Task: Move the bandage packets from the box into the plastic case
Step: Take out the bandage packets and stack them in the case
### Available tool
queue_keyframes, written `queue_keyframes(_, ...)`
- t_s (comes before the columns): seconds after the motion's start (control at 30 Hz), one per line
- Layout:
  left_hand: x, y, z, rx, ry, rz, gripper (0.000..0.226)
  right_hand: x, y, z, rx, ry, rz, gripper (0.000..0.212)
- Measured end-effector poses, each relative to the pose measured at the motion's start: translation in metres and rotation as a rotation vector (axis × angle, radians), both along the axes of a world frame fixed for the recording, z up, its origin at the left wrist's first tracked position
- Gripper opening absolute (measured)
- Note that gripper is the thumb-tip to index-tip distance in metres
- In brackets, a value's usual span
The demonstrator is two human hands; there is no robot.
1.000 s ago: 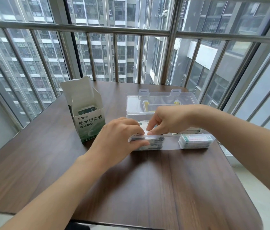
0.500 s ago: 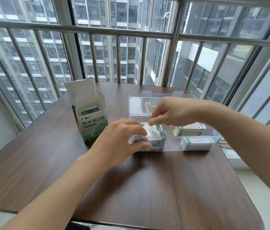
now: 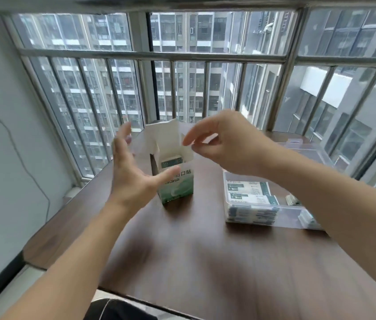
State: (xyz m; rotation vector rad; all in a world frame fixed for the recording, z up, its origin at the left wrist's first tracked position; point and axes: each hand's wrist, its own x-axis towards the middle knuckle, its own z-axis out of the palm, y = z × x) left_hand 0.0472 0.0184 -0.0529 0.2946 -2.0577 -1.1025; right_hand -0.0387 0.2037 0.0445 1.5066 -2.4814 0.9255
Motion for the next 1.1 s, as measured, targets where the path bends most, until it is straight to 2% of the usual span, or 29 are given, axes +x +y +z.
queue_keyframes(0.03, -0.006, -0.001, -0.008, 0.18, -0.126, -0.13, 0.128, 0.003, -0.009, 0.002, 0.058, 0.053, -0.003, 0.023)
queue_keyframes(0.07, -0.009, -0.005, -0.015, 0.33, -0.198, -0.248, 0.128, 0.006, -0.022, 0.004, 0.126, 0.111, -0.004, 0.025)
queue_keyframes(0.13, -0.017, -0.006, -0.029, 0.42, -0.239, -0.382, 0.093, 0.008, -0.041, 0.006, 0.31, 0.234, -0.026, 0.023)
queue_keyframes(0.17, -0.019, -0.006, -0.033, 0.39, -0.223, -0.389, 0.078, 0.009, -0.049, 0.006, 0.405, 0.295, -0.043, 0.018)
queue_keyframes(0.2, -0.02, -0.006, -0.035, 0.353, -0.194, -0.393, 0.074, 0.01, -0.054, 0.007, 0.482, 0.338, -0.066, 0.022)
queue_keyframes(0.27, -0.019, -0.006, -0.034, 0.315, -0.138, -0.397, 0.075, 0.014, -0.058, 0.006, 0.596, 0.387, -0.096, 0.038)
queue_keyframes(0.37, -0.012, -0.009, -0.026, 0.209, -0.087, -0.388, 0.077, 0.015, -0.055, 0.002, 0.635, 0.371, -0.124, 0.041)
queue_keyframes(0.43, -0.007, -0.01, -0.016, 0.127, -0.066, -0.359, 0.077, 0.015, -0.054, -0.01, 0.586, 0.361, -0.114, 0.037)
queue_keyframes(0.53, -0.004, -0.016, 0.0, -0.015, -0.055, -0.334, 0.079, 0.013, -0.058, -0.025, 0.567, 0.333, -0.03, 0.013)
queue_keyframes(0.6, -0.004, -0.018, 0.011, -0.117, -0.101, -0.324, 0.077, 0.011, -0.061, -0.029, 0.663, 0.338, -0.002, 0.015)
queue_keyframes(0.67, -0.005, -0.018, 0.019, -0.215, -0.151, -0.325, 0.076, 0.01, -0.062, -0.027, 0.725, 0.432, 0.038, 0.01)
queue_keyframes(0.77, -0.003, -0.022, 0.025, -0.252, -0.171, -0.317, 0.076, 0.008, -0.064, -0.022, 0.721, 0.45, 0.06, 0.003)
queue_keyframes(0.87, -0.002, -0.025, 0.028, -0.28, -0.184, -0.312, 0.08, 0.007, -0.067, -0.019, 0.678, 0.401, 0.13, 0.021)
queue_keyframes(0.97, -0.002, -0.027, 0.028, -0.29, -0.188, -0.307, 0.08, 0.009, -0.068, -0.016, 0.635, 0.368, 0.196, 0.017)
queue_keyframes(1.1, -0.002, -0.032, 0.025, -0.245, -0.201, -0.34, 0.076, 0.016, -0.069, -0.015, 0.751, 0.329, 0.127, 0.014)
